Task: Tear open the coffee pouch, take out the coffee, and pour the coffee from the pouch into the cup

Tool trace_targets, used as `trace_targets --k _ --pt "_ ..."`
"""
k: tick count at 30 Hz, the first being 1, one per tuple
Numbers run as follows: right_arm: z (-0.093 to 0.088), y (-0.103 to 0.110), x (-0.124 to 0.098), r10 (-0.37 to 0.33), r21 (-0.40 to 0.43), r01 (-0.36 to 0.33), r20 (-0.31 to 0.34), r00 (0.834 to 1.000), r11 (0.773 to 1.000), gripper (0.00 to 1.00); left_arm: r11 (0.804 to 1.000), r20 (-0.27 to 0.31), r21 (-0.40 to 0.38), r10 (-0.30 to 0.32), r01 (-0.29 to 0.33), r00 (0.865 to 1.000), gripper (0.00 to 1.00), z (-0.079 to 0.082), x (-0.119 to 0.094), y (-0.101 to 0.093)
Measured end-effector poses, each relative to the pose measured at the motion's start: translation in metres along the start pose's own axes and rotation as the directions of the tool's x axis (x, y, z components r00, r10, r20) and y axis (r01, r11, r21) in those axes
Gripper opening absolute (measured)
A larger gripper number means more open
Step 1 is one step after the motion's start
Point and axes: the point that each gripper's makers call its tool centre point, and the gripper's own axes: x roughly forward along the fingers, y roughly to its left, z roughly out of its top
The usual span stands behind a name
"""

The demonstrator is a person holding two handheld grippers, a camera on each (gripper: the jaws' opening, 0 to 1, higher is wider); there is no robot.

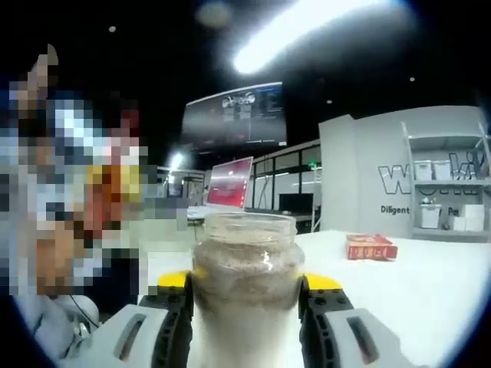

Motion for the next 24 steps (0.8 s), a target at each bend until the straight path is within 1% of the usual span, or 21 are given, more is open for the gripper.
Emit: trace_targets --k 3,5,11,17,19,22,23,24 --pt "0.000 0.002 0.000 0.013 -0.002 -0.013 -0.001 1.000 1.000 0.54 1.000 -0.006 0.001 -0.003 0.003 1.000 0.12 -0.001 0.003 -0.001" --pt "-0.001 -0.004 0.000 0.029 0.000 -0.029 -0.004 1.000 1.000 0.54 1.000 -0.009 0.004 -0.003 0.003 1.000 0.12 -0.002 0.004 -0.002" --pt "-0.001 -0.006 -0.002 0.092 -0.004 -0.092 -0.026 0.995 0.996 0.54 1.000 -0.010 0.004 -0.006 0.006 1.000 0.12 -0.002 0.004 -0.002" --pt "-0.001 -0.007 -0.003 0.120 0.000 -0.120 -0.029 0.992 0.993 0.54 1.000 -0.016 0.007 -0.004 0.004 1.000 0.12 -0.003 0.004 -0.003" --pt "-0.001 -0.006 -0.004 0.128 0.001 -0.128 -0.026 0.991 0.992 0.54 1.000 -0.021 0.003 -0.001 0.001 1.000 0.12 -0.003 0.005 0.000" --pt "-0.001 -0.005 -0.004 0.134 0.008 -0.134 -0.025 0.991 0.991 0.55 1.000 -0.009 -0.018 -0.003 0.003 1.000 0.12 -0.004 0.005 0.003" --pt "-0.005 -0.005 -0.006 0.125 0.012 -0.124 -0.044 0.991 0.992 0.56 1.000 -0.010 -0.019 -0.003 0.003 1.000 0.12 -0.004 0.005 0.002" --pt "-0.011 -0.007 -0.009 0.101 0.006 -0.100 -0.081 0.992 0.995 0.60 1.000 -0.014 -0.015 -0.003 0.003 1.000 0.12 -0.005 0.005 0.000"
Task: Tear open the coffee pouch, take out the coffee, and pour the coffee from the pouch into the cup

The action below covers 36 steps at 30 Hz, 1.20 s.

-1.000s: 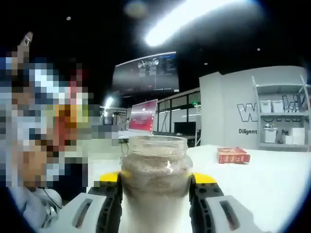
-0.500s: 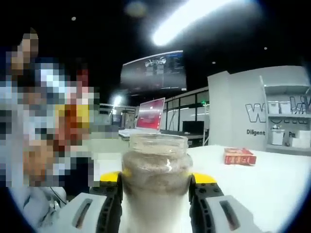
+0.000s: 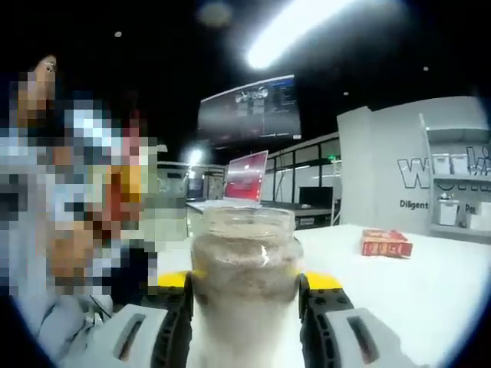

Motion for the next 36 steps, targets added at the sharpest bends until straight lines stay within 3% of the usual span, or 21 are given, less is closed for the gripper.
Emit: trace_targets --k 2,4,8,11,13,17,20,22,24,25,26,28,30,34,36 --pt "-0.003 0.001 -0.007 -0.024 0.003 0.024 -0.006 1.000 1.000 0.68 1.000 -0.005 0.007 -0.002 0.003 1.000 0.12 0.000 -0.001 -0.003" --pt "0.003 -0.001 -0.019 -0.062 0.047 0.061 0.027 0.998 0.997 0.64 1.000 -0.002 0.008 -0.009 0.009 1.000 0.12 0.000 -0.002 -0.005" --pt "0.029 -0.001 -0.050 -0.105 0.074 0.096 0.137 0.985 0.993 0.62 1.000 -0.001 -0.006 -0.024 0.024 1.000 0.12 -0.002 -0.001 -0.007" --pt "0.051 0.015 -0.068 -0.106 0.066 0.094 0.203 0.973 0.993 0.60 0.999 -0.014 -0.011 -0.034 0.034 0.999 0.12 -0.008 0.002 -0.005" --pt "0.068 0.031 -0.074 -0.078 0.076 0.060 0.266 0.961 0.995 0.56 0.999 -0.022 -0.023 -0.032 0.032 0.999 0.12 -0.012 0.005 -0.001" --pt "0.107 0.070 -0.082 0.068 0.083 -0.110 0.398 0.915 0.990 0.43 0.998 -0.054 -0.030 -0.063 0.061 0.997 0.12 -0.021 0.011 -0.006" --pt "0.126 0.091 -0.077 0.160 0.111 -0.236 0.464 0.871 0.965 0.32 0.994 -0.058 -0.037 -0.106 0.104 0.993 0.12 -0.024 0.014 -0.014" --pt "0.132 0.098 -0.069 0.176 0.160 -0.286 0.488 0.855 0.945 0.28 0.993 -0.061 -0.045 -0.110 0.107 0.992 0.12 -0.025 0.015 -0.015" --pt "0.133 0.099 -0.063 0.168 0.161 -0.279 0.493 0.854 0.947 0.25 0.993 -0.073 -0.041 -0.112 0.109 0.991 0.12 -0.027 0.015 -0.017" --pt "0.133 0.097 -0.056 0.151 0.170 -0.263 0.486 0.861 0.950 0.24 0.992 -0.088 -0.040 -0.122 0.119 0.989 0.12 -0.030 0.016 -0.020" --pt "0.127 0.093 -0.048 0.123 0.177 -0.222 0.448 0.886 0.959 0.24 0.991 -0.098 -0.037 -0.130 0.127 0.987 0.12 -0.032 0.016 -0.022" --pt "0.126 0.093 -0.042 0.110 0.172 -0.200 0.429 0.897 0.965 0.24 0.990 -0.115 -0.032 -0.137 0.134 0.984 0.12 -0.036 0.017 -0.025" --pt "0.126 0.095 -0.040 0.123 0.174 -0.214 0.423 0.898 0.961 0.21 0.989 -0.132 -0.027 -0.145 0.143 0.981 0.12 -0.039 0.018 -0.027" --pt "0.132 0.105 -0.042 0.151 0.167 -0.247 0.444 0.883 0.954 0.13 0.987 -0.151 -0.035 -0.162 0.159 0.975 0.12 -0.045 0.020 -0.027" --pt "0.130 0.105 -0.038 0.146 0.142 -0.224 0.419 0.896 0.964 0.13 0.986 -0.160 -0.035 -0.164 0.160 0.973 0.12 -0.047 0.021 -0.028"
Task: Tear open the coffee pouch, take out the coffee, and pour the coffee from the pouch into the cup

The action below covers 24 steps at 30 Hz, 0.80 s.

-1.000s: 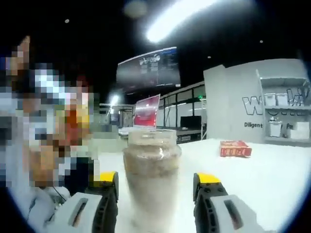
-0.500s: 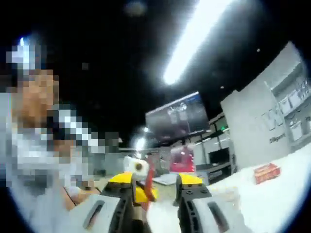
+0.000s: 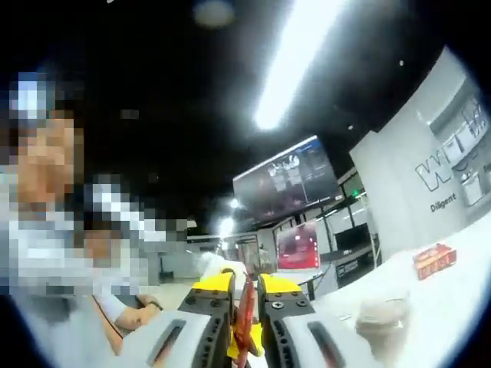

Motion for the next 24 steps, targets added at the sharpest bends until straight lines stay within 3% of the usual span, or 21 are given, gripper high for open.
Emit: trace_targets --k 8,14,24 --pt "-0.007 0.007 -0.002 0.019 0.003 -0.019 -0.021 1.000 1.000 0.06 0.999 -0.028 0.036 0.001 0.000 1.000 0.12 -0.003 0.005 -0.007" --pt "-0.009 0.008 -0.007 0.026 0.036 -0.025 -0.014 1.000 0.999 0.06 0.999 -0.051 0.043 -0.007 0.009 0.999 0.12 -0.008 0.011 -0.008" --pt "-0.015 0.011 -0.006 0.045 0.057 -0.042 -0.052 0.998 0.997 0.04 0.998 -0.074 0.052 -0.014 0.018 0.997 0.12 -0.013 0.014 -0.008"
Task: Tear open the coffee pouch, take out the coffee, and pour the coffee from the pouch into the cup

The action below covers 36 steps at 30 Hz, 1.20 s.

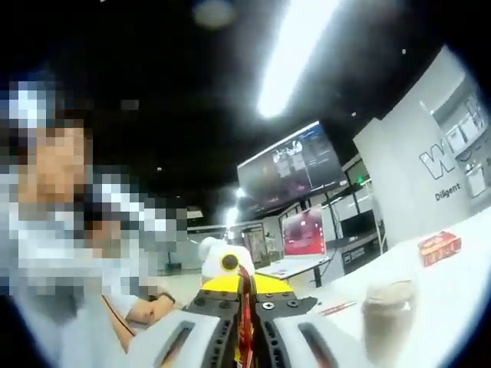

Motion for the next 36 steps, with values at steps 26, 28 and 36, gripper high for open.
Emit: trace_targets --k 26,28,36 --pt "-0.001 0.013 0.016 0.012 -0.039 -0.013 -0.048 0.999 0.999 0.02 0.995 0.125 0.100 -0.026 0.013 0.992 0.30 0.021 -0.003 -0.004" --pt "-0.001 0.012 0.015 0.010 -0.042 -0.012 -0.053 0.999 0.999 0.02 0.995 0.110 0.096 -0.028 0.018 0.994 0.15 0.018 -0.003 -0.004" --pt "-0.002 0.017 0.016 0.026 -0.057 -0.031 -0.070 0.997 0.998 0.03 0.997 0.102 0.065 -0.049 0.042 0.994 0.12 0.018 -0.007 -0.011"
